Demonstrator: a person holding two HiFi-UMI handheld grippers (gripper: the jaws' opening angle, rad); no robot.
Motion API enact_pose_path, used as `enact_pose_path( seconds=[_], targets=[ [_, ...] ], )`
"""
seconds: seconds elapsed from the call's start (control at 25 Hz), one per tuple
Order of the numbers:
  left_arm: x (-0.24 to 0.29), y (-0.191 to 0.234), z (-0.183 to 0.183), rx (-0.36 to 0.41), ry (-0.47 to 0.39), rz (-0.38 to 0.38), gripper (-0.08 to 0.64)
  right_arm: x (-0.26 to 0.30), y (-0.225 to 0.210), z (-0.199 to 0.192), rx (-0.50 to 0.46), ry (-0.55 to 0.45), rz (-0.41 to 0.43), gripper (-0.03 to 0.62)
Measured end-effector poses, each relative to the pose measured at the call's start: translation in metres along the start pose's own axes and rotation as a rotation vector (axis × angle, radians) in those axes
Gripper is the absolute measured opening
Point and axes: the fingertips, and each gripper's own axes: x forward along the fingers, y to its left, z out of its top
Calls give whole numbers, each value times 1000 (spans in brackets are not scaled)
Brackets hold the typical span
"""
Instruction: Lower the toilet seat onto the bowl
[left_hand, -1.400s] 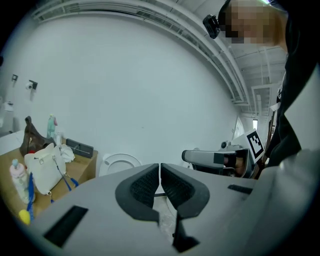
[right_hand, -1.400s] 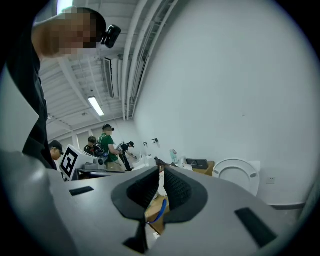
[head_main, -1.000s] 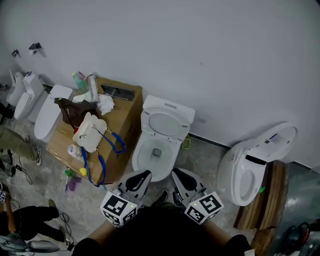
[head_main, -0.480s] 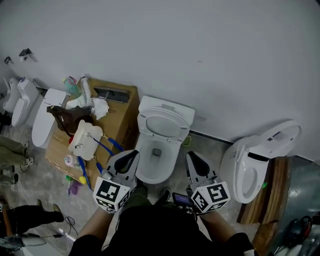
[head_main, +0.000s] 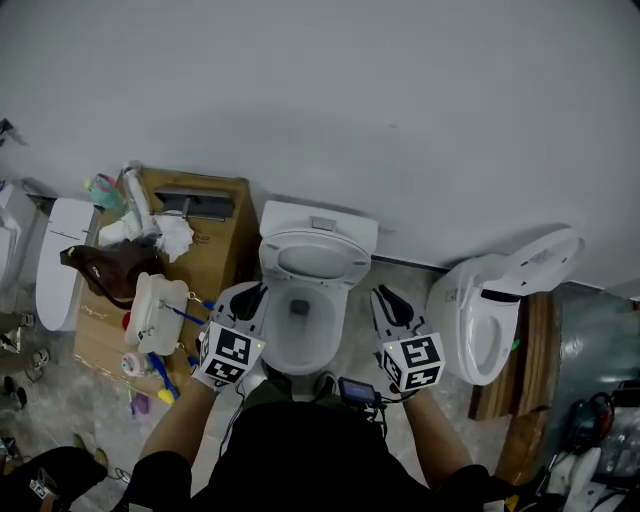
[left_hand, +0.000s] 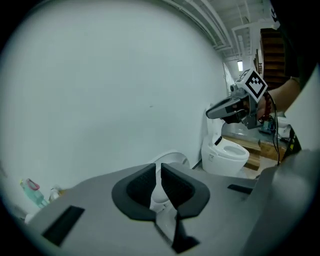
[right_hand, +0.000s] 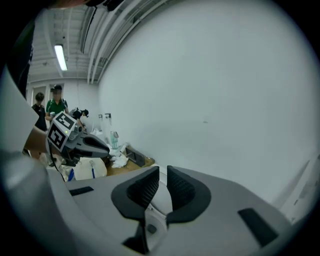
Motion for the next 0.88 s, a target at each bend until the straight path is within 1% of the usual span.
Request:
enact_pose_path(
  seconds=[0.16,0.2,0.24,0.28,0.32,0.36,0.4,0.48,0.56,0.76,0.88],
  targets=[
    [19,22,3,53,-18,-35,29,23,-5,-6,-70,105,-62,51],
    [25,27,4,67,-21,-46,50,29,-5,-6,-85,125,-70,51],
    [31,30,4,77,-17,-59,90,36,-5,-6,-95,140,-71,52],
    [39,32,3,82,-8,-74,118,42,-4,-7,-100,152,-66,63],
    [46,33,1,80,2,-89,127,48,-4,-8,-105,163,-58,106],
    [52,34,-2,73,13,-101,129,54,-3,-10,-114,172,-48,130],
    [58,34,-4,63,23,-107,129,59,-3,-13,-128,179,-39,132],
    [68,37,-6,55,38,-104,129,73,-7,-16,-174,185,-34,132],
    [81,41,-4,66,51,-96,129,88,-14,-22,-219,191,-34,131],
    [115,39,-6,105,103,-93,127,121,-30,-53,-243,244,0,130],
    [139,42,-5,146,127,-52,126,140,-45,-67,-276,278,14,130]
  ],
)
